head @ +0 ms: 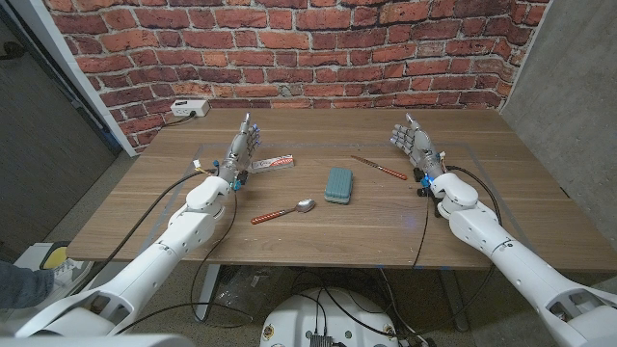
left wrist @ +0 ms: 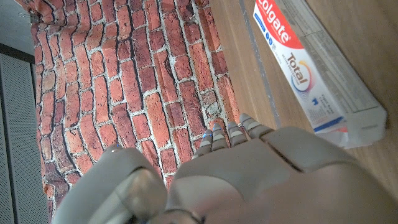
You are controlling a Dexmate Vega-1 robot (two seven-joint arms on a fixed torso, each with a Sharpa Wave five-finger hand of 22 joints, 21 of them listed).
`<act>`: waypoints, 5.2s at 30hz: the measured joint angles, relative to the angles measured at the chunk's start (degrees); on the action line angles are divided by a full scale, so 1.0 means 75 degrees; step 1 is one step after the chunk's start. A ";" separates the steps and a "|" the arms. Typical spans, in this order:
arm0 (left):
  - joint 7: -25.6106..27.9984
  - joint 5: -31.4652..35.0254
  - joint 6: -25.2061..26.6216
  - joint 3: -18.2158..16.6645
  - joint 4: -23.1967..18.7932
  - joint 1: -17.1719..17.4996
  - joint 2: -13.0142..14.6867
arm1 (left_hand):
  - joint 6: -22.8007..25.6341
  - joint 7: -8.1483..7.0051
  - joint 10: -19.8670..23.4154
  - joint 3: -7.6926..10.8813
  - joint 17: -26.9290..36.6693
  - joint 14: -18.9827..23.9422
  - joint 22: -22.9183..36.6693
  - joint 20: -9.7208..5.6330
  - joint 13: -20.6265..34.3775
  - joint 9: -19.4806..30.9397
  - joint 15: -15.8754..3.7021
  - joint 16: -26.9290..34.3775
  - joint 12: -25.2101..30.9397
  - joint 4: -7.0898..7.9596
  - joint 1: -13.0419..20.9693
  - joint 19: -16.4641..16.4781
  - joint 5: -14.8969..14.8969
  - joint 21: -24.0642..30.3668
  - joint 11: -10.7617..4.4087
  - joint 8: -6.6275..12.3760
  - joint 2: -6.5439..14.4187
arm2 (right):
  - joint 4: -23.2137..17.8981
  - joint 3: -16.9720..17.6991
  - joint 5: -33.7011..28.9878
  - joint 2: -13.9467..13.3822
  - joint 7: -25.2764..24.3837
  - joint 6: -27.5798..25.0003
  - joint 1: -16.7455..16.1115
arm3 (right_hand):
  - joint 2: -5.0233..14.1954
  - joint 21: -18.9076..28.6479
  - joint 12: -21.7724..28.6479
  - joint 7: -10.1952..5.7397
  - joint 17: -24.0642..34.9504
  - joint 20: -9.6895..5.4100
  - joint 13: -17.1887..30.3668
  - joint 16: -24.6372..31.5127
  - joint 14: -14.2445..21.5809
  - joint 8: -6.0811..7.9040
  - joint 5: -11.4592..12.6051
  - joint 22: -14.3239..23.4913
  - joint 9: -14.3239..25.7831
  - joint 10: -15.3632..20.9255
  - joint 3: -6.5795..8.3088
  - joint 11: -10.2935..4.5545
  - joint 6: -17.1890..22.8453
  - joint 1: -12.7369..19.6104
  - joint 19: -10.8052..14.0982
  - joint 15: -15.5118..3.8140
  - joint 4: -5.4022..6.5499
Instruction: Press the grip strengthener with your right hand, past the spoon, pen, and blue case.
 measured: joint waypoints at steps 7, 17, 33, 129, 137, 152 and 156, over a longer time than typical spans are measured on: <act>0.0125 0.0031 0.0177 -0.0008 -0.0289 0.0109 0.0128 | 0.0046 0.0040 0.0032 0.0000 0.0000 0.0002 0.0000 0.0042 0.0031 0.0000 0.0002 0.0000 0.0035 0.0000 0.0093 -0.0041 0.0000 0.0000 0.0032 0.0007 0.0093 | -0.0426 0.0064 -0.0171 -0.0154 -0.0225 0.0020 -0.0289 | 0.0011 0.0000 0.0059 -0.0037 -0.0001 0.0027 0.0000 0.0028 0.0137 0.0029 0.0000 0.0000 0.0000 0.0108 0.0032 -0.0002 0.0038 0.0070 0.0137 0.0007 -0.0032; 0.0194 0.0062 0.0221 -0.0062 -0.0802 0.0394 0.0338 | 0.0436 0.0033 0.0531 0.0097 -0.0001 0.0510 -0.0001 0.0158 0.0034 -0.0001 0.0000 0.0118 0.0180 -0.0098 0.0353 0.0333 0.0000 0.0137 0.0093 0.0109 0.0354 | -0.1052 0.0272 -0.0479 -0.0377 -0.0688 0.0357 -0.0861 | 0.0096 0.0000 0.0118 -0.0143 -0.0022 -0.0001 0.0000 0.0028 0.0322 0.0258 0.0000 0.0000 0.0007 0.0326 0.0105 -0.0028 0.0607 0.0216 0.0272 -0.0077 -0.0105; -0.0191 0.0074 -0.0157 -0.0172 -0.1063 0.0686 0.0648 | 0.1397 0.0136 0.1565 0.0038 -0.0002 0.1538 -0.0022 0.0353 0.0033 0.0035 -0.0003 0.0239 0.0363 -0.0156 0.0602 0.1348 -0.0069 0.0332 0.0189 0.0283 0.0362 | -0.1957 0.0716 -0.0911 -0.0765 -0.1240 0.0720 -0.1830 | 0.0080 -0.0037 0.0177 -0.0331 -0.0021 -0.0096 0.0000 0.0086 0.0599 0.0167 -0.0001 -0.0001 0.0036 0.0586 0.0146 -0.0206 0.0541 0.0341 0.0533 -0.0302 -0.0191; 0.0088 0.0447 -0.0067 0.0247 -0.1383 0.0344 0.0177 | 0.1964 0.0246 0.2158 -0.0042 -0.0004 0.2256 -0.0020 0.0492 0.0031 0.0032 0.0042 0.0191 0.0273 -0.0234 0.0812 0.1998 -0.0180 0.0326 0.0271 0.0192 0.0573 | -0.5049 0.2871 -0.8095 -0.0988 -0.4636 -0.2089 -0.5865 | -0.0012 0.0022 0.0309 -0.0658 -0.0018 -0.0272 -0.0001 0.0205 0.2153 0.0256 0.0028 0.0000 0.0034 0.1499 0.0272 -0.0559 0.1122 0.1057 0.2183 -0.0899 -0.0486; 0.0141 0.0545 -0.0111 0.0329 -0.1228 0.0182 0.0034 | 0.1965 0.0245 0.2157 -0.0042 -0.0004 0.2287 -0.0020 0.0534 0.0031 0.0031 0.0072 0.0192 0.0242 -0.0234 0.0811 0.2041 -0.0182 0.0326 0.0270 0.0192 0.0573 | -0.5212 0.2528 -0.8620 -0.1015 -0.4802 -0.3070 -0.5830 | -0.0029 -0.0069 0.0308 -0.0725 -0.0058 -0.0288 0.0034 0.0163 0.2153 0.0256 0.0028 -0.0001 0.0033 0.1556 0.0304 -0.0600 0.1151 0.1196 0.2082 -0.0899 -0.0518; -0.0029 0.0535 -0.0165 0.0397 -0.1079 0.0040 -0.0034 | 0.2023 0.0243 0.2204 -0.0074 0.0036 0.2354 -0.0019 0.0562 0.0031 0.0032 0.0057 0.0192 0.0242 -0.0202 0.0864 0.2068 -0.0182 0.0326 0.0308 0.0163 0.0625 | -0.5473 0.1676 -0.9326 -0.1309 -0.4700 -0.5229 -0.5443 | -0.0050 -0.0065 0.0308 -0.0737 -0.0011 -0.0298 0.0034 0.0228 0.2653 0.0256 0.0027 0.0005 0.0070 0.1618 0.0337 -0.0730 0.1139 0.1337 0.2378 -0.1125 -0.0546; -0.0119 0.0486 -0.0181 0.0377 -0.1016 0.0037 0.0016 | 0.2023 0.0242 0.2240 -0.0074 0.0036 0.2354 -0.0019 0.0562 0.0031 0.0031 0.0057 0.0192 0.0242 -0.0202 0.0863 0.2069 -0.0210 0.0326 0.0272 0.0163 0.0625 | -0.5480 0.1417 -0.9355 -0.1389 -0.4658 -0.5674 -0.5334 | -0.0050 0.0003 0.0269 -0.0737 0.0000 -0.0327 0.0034 0.0286 0.2907 0.0220 0.0027 0.0036 0.0070 0.1608 0.0356 -0.0738 0.1139 0.1337 0.2674 -0.1162 -0.0482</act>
